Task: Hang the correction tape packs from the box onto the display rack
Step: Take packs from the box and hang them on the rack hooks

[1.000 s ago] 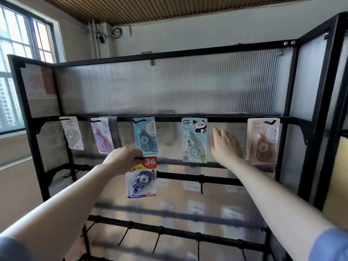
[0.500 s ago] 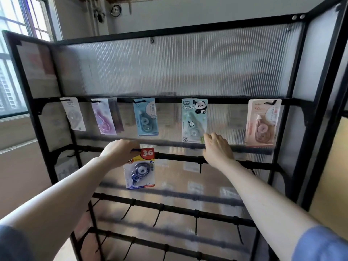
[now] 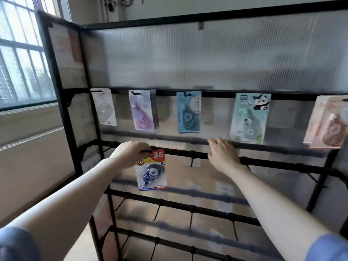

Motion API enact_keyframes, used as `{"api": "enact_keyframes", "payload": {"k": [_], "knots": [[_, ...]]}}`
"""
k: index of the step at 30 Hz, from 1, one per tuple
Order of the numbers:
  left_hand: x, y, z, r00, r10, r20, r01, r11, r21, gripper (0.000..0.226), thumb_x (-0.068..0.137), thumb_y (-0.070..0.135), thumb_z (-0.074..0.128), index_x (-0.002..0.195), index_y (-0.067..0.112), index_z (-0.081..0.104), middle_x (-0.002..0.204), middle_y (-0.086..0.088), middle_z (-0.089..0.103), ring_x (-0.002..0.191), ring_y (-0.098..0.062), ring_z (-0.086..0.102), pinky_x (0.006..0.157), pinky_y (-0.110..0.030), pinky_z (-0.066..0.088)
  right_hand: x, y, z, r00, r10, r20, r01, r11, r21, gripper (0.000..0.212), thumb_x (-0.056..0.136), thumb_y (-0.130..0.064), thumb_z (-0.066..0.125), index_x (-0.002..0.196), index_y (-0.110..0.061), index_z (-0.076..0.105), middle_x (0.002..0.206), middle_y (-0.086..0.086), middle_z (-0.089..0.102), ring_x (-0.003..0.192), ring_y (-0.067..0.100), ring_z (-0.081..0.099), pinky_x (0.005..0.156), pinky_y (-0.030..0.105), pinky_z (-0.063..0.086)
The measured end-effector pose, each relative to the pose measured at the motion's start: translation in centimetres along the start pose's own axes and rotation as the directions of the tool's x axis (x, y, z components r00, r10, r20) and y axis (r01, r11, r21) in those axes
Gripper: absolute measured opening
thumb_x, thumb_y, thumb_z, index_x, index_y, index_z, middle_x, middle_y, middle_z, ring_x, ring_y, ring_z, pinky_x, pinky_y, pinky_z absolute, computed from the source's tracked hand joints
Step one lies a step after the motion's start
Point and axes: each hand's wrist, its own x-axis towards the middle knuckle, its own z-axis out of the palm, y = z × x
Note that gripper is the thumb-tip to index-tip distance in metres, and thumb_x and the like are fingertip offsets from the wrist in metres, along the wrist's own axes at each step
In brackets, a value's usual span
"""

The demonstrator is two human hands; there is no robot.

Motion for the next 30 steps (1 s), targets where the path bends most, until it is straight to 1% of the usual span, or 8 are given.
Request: {"api": "enact_keyframes", "payload": {"k": [4,6,10,13,15,20,24,30], "knots": [[0.9,-6.9,1.4,0.999,0.004,0.032,-0.003,0.999,-0.041,0.018,0.091,0.038,0.054,0.101,0.028,0.065,0.093,0.003,0.067,0.083,-0.023,0.06,0.065,-0.029,0.043,1.7,-5.6,2.5,1.0,0.022,0.017,-0.022,1.0,-0.008,0.043,0.094,-0.019,0.044,0.136,-0.012,0.039,0.131,0.012,0.048,0.117,0.029,0.047,0.094,0.035,0.039],[1.3,-10.1,2.2,0.999,0.009,0.033,-0.007,0.998,-0.07,0.017,0.09,0.037,0.055,0.1,0.028,0.065,0.09,0.003,0.066,0.078,-0.02,0.058,0.062,-0.028,0.041,2.3,-8.2,4.1,1.0,0.021,0.017,-0.021,1.0,-0.004,0.043,0.095,-0.019,0.044,0.136,-0.012,0.038,0.132,0.011,0.048,0.118,0.028,0.047,0.096,0.035,0.039],[1.7,-15.3,3.7,0.999,0.02,0.045,-0.014,0.989,-0.146,0.016,0.089,0.038,0.057,0.098,0.029,0.066,0.09,0.007,0.066,0.083,-0.018,0.06,0.066,-0.029,0.047,3.0,-12.8,6.4,0.999,0.015,0.033,-0.015,1.0,0.004,0.041,0.096,-0.02,0.042,0.136,-0.014,0.038,0.132,0.008,0.048,0.119,0.026,0.047,0.095,0.033,0.039],[1.9,-17.9,4.5,0.996,0.029,0.081,-0.017,0.988,-0.15,0.015,0.088,0.038,0.058,0.097,0.031,0.067,0.091,0.01,0.066,0.085,-0.015,0.06,0.068,-0.029,0.047,3.9,-15.4,7.4,0.998,0.015,0.065,-0.016,1.0,0.015,0.045,0.096,-0.021,0.042,0.141,-0.016,0.035,0.136,0.006,0.045,0.121,0.025,0.046,0.095,0.033,0.039],[2.3,-19.4,4.9,0.995,0.04,0.092,-0.027,0.989,-0.145,0.013,0.087,0.037,0.058,0.095,0.032,0.068,0.089,0.01,0.066,0.084,-0.014,0.06,0.067,-0.028,0.047,4.6,-16.7,7.8,0.997,0.013,0.074,-0.014,1.0,0.013,0.046,0.096,-0.021,0.042,0.141,-0.016,0.034,0.136,0.006,0.045,0.122,0.025,0.045,0.097,0.032,0.038],[3.1,-22.4,6.2,0.998,0.029,0.053,-0.02,0.986,-0.165,0.012,0.087,0.036,0.061,0.092,0.029,0.069,0.076,0.014,0.058,0.076,-0.011,0.055,0.065,-0.028,0.046,6.1,-18.8,8.8,0.997,-0.047,0.065,0.045,0.998,0.034,0.05,0.095,-0.018,0.044,0.144,-0.016,0.032,0.141,0.006,0.041,0.126,0.024,0.041,0.104,0.033,0.033],[3.3,-24.2,7.2,0.999,0.026,0.045,-0.017,0.984,-0.178,0.012,0.085,0.037,0.061,0.092,0.031,0.069,0.085,0.012,0.065,0.082,-0.013,0.06,0.065,-0.03,0.048,7.3,-19.9,9.3,0.996,-0.074,0.047,0.072,0.996,0.043,0.051,0.094,-0.016,0.047,0.143,-0.014,0.033,0.141,0.007,0.042,0.125,0.024,0.042,0.104,0.034,0.034],[3.6,-24.6,7.6,0.999,0.029,-0.043,-0.037,0.977,-0.208,0.016,0.087,0.031,0.062,0.1,0.027,0.07,0.096,0.012,0.067,0.088,-0.011,0.06,0.066,-0.027,0.046,7.8,-20.5,10.5,0.995,-0.084,0.058,0.083,0.996,0.02,0.051,0.092,-0.014,0.049,0.142,-0.012,0.035,0.136,0.009,0.046,0.12,0.026,0.047,0.1,0.035,0.039]]}}
